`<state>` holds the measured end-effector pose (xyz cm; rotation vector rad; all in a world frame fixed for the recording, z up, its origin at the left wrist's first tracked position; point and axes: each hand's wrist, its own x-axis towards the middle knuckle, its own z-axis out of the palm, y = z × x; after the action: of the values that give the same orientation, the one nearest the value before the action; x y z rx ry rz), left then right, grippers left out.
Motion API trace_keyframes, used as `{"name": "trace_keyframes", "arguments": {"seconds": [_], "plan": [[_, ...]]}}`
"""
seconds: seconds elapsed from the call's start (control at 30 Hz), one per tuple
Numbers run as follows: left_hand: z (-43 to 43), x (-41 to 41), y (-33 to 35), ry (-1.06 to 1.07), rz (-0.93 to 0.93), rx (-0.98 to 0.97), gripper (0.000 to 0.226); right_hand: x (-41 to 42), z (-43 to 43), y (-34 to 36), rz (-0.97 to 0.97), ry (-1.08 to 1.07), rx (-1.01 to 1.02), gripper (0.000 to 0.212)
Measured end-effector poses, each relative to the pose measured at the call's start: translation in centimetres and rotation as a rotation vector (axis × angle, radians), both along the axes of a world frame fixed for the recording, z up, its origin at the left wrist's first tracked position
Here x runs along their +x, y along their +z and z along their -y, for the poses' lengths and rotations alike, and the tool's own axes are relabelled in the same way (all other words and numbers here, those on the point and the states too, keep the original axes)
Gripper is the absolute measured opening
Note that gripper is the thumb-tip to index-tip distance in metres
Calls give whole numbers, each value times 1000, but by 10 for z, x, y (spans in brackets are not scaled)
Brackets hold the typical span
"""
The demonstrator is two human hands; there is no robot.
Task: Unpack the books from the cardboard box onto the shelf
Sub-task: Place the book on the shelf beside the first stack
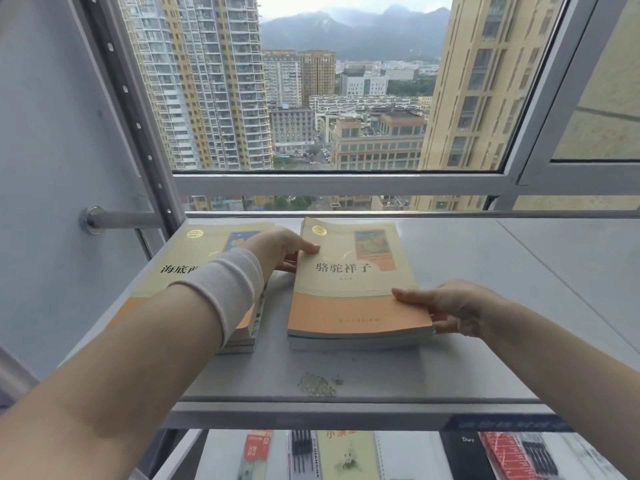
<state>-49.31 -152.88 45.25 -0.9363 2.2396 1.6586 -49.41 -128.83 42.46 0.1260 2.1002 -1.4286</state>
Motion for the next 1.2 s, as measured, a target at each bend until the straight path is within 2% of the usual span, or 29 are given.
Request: {"name": "trace_keyframes", "arguments": {"seconds": [0.07,0.13,0.27,0.4,0.47,0.53,0.63,0.73,0.8,0.87,0.93,1.2], "plan": [[-1,1,2,-24,21,-30,33,-1,0,0,-16,14,17,24],[-1,2,4,-42,37,-60,22,-2,-1,2,-23,22,23,24],[1,0,1,-41,-3,-187,31,0,0,3,-52,33,52,29],[0,0,-2,-55,-41,-378,36,-4,-3,-2,-194,65,210,67],[-6,2,-2,-76,-26,-463,38,-5,-4,-3,-239,110,308,76],[-11,4,-1,-111,-18,-586,38,-6,-4,-1,-261,165,375,75],[-25,7,6,-127,-137,-778,34,-7,-3,9,-363,231,458,63],[-49,15,14,-255,-260,-942,63,3,-13,24,-652,190,694,70],[-67,20,16,-482,-335,-1133,62,18,-28,31,-888,182,967,67],[-88,29,18,-685,-397,-1385,57,32,-45,32,-1010,227,1223,61],[-111,39,18,-799,-468,-1527,54,47,-64,30,-968,206,1319,59],[-244,86,6,-1046,-679,-1517,51,138,-183,20,-730,48,1371,65]]}}
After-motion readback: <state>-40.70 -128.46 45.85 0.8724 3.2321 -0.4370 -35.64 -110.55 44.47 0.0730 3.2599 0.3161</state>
